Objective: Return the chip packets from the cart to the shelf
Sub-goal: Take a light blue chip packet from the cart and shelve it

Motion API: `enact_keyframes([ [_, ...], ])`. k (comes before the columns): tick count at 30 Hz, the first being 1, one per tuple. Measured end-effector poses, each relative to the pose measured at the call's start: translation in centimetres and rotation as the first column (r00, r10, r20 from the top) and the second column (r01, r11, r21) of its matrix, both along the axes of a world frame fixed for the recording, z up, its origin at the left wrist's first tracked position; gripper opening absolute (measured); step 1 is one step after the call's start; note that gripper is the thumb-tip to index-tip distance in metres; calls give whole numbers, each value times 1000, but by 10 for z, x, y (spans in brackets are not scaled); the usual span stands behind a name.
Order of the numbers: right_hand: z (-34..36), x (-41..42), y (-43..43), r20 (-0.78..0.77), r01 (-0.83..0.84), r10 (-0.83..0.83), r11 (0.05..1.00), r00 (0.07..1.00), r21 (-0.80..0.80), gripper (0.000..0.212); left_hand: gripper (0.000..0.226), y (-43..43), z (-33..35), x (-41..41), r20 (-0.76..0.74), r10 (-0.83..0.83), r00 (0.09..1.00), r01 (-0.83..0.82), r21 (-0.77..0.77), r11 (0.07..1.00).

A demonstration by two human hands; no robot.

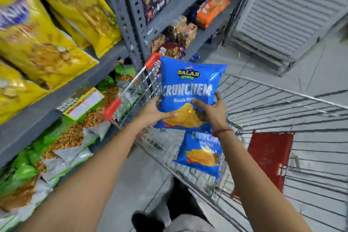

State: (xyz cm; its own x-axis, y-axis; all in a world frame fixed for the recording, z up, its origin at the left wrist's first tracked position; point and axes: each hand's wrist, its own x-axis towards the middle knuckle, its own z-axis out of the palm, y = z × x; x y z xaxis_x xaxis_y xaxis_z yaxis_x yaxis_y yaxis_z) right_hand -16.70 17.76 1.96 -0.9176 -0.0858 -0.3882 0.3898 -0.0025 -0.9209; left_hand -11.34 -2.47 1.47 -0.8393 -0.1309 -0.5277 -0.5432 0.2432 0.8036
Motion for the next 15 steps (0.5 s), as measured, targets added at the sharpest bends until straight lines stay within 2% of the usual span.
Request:
enact_keyframes([
  [4,85,-8,-7,-171,46,-60,995,984,-89,54,64,-5,87,3,-257,42,966,-34,35,999],
  [5,110,-9,-10,-230,24,-48,994,972,-106,51,61,-8,107,2,-306,64,950,-47,62,997],
  [6,133,-6,-12,-279,10,-42,993,959,-115,46,67,-9,125,5,-344,96,934,-71,84,994],
  [9,193,-3,-19,-407,-34,-41,984,912,-175,39,108,-14,183,10,-509,164,845,-134,95,986],
  [10,216,-1,-23,-445,-43,-55,977,894,-208,42,105,-17,203,13,-557,170,813,-154,75,985],
  [13,285,9,-40,-549,-119,-65,949,833,-292,52,73,-32,273,31,-723,152,674,-228,-8,974],
  [15,329,18,-56,-598,-206,-53,912,800,-356,52,67,-49,314,41,-808,119,577,-244,-31,969],
])
